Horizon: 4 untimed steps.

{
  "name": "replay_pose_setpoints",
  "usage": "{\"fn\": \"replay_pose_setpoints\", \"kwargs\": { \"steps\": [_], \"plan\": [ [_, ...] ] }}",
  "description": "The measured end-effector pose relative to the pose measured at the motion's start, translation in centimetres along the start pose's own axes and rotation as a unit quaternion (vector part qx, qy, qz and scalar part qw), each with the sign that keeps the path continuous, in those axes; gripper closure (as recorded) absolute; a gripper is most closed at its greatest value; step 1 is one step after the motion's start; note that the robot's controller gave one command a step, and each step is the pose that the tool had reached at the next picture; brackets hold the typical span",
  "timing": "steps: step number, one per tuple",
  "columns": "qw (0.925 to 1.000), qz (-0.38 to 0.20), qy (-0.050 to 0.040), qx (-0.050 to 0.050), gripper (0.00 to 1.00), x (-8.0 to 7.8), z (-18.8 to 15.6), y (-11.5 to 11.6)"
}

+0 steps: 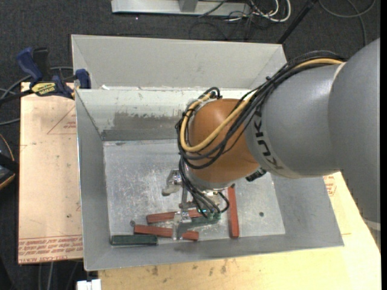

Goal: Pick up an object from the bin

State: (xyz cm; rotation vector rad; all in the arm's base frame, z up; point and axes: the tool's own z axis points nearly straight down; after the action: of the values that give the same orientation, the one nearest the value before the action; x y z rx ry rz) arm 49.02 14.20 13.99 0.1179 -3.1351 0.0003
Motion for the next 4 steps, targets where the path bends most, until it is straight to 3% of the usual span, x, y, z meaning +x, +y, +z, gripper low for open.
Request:
{"fn": "replay_pose_setpoints", "kwargs": {
  "steps": [1,2,3,4],
  "plan": [
    [1.0000,-0.003,-0.0012,0.000,0.00,-0.9,-6.8,0.2],
    [0.9989,-0.047,-0.0099,-0.001,0.00,-1.2,-5.3,0.0],
    [0.9956,-0.094,-0.0044,0.000,0.00,-0.1,1.8,-1.4],
    [0.9953,-0.096,-0.0111,-0.002,1.00,-0.9,6.3,0.6]
  ]
}}
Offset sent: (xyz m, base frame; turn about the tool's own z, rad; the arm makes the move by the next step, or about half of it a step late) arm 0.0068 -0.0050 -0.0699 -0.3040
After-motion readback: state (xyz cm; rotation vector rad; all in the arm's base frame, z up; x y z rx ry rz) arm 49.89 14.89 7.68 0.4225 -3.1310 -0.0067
